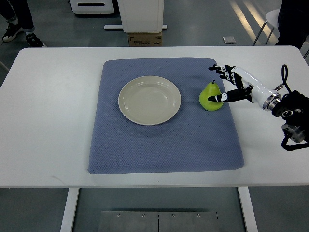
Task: Place pear on plate with right hand
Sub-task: 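Reach the right hand toward the green pear and open fingers around it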
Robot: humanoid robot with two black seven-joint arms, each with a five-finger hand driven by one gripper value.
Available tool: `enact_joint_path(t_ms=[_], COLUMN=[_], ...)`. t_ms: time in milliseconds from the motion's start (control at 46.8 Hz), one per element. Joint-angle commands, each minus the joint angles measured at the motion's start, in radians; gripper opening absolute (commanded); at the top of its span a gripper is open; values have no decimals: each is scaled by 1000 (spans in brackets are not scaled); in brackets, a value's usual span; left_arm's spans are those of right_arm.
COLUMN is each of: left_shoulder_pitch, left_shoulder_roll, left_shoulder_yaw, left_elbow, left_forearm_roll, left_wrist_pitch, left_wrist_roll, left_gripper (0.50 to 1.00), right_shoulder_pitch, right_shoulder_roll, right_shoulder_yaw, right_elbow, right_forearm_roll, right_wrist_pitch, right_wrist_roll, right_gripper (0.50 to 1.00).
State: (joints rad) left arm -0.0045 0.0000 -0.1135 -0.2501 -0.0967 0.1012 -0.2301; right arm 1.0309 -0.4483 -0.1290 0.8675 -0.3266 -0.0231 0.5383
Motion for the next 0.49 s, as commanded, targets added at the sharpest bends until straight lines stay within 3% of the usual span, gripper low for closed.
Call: enact_joint_path(t_ms=[0,470], left_shoulder_pitch=[0,0], left_shoulder_roll=[0,0], left_shoulder_yaw=[0,0], left_elbow=[0,0], left_forearm_roll=[0,-1], left_wrist_pitch=[0,0], left_wrist_roll=[0,0], left_gripper=[1000,1000], right_shoulder_pitch=[0,-2], right_shoulder_roll=[6,68], right_shoulder_yaw=[-23,-55], right_elbow=[-4,-33], right_forearm_roll=[0,0], right_wrist_pitch=[-21,-90], right_wrist_roll=[0,-1], right_gripper=[1000,981])
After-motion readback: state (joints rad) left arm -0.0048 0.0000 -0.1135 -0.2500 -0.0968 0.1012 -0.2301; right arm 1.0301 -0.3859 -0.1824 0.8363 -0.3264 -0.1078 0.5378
